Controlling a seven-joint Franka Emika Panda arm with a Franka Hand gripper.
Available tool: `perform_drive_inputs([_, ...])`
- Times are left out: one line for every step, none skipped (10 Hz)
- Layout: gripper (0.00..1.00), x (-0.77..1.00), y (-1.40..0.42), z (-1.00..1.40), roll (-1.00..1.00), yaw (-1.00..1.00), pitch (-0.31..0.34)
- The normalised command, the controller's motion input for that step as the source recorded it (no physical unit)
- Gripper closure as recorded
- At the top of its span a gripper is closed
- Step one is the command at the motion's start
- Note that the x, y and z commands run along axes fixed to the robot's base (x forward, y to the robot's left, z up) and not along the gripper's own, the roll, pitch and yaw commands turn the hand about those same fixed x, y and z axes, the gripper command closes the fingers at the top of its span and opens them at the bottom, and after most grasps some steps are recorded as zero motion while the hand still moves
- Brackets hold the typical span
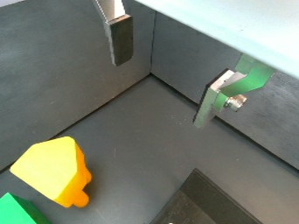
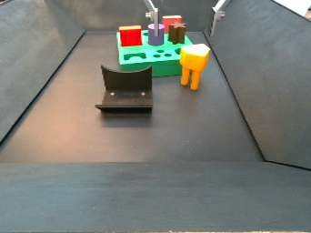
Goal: Pick up the 3 prong object. Move up. Move to above the board. Insert the 3 prong object.
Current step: Pick up the 3 prong object.
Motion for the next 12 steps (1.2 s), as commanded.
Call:
perform_drive_inputs([0.0, 0.0, -0.22, 0.0, 0.11, 0.0, 0.0])
perform_drive_inputs([0.0, -0.65, -0.53, -0.27, 0.12, 0.22, -0.123])
perform_drive_inputs([0.0, -0.55, -0.71, -0.15, 0.16, 0.42, -0.139])
perform_drive_inputs([0.0, -0.49, -0.71, -0.11, 0.09, 0.48, -0.146])
perform_drive_inputs([0.0, -0.48, -0.69, -0.15, 0.11, 0.49, -0.143])
perform_drive_inputs([0.0, -0.45, -0.7, -0.14, 0.1, 0.5, -0.146])
perform_drive_inputs([0.0, -0.41, -0.63, -0.16, 0.1, 0.57, -0.144])
perform_drive_inputs([0.0, 0.0, -0.58, -0.34, 0.19, 0.39, -0.041])
perform_drive_inputs([0.0, 0.27, -0.44, -0.33, 0.15, 0.12, 0.003])
perform_drive_inputs([0.0, 0.25, -0.24, -0.33, 0.1, 0.0, 0.004])
perform_drive_inputs([0.0, 0.0, -0.14, -0.42, 0.0, -0.01, -0.034])
perform_drive_inputs([0.0, 0.0, -0.08, -0.39, 0.0, 0.0, -0.044])
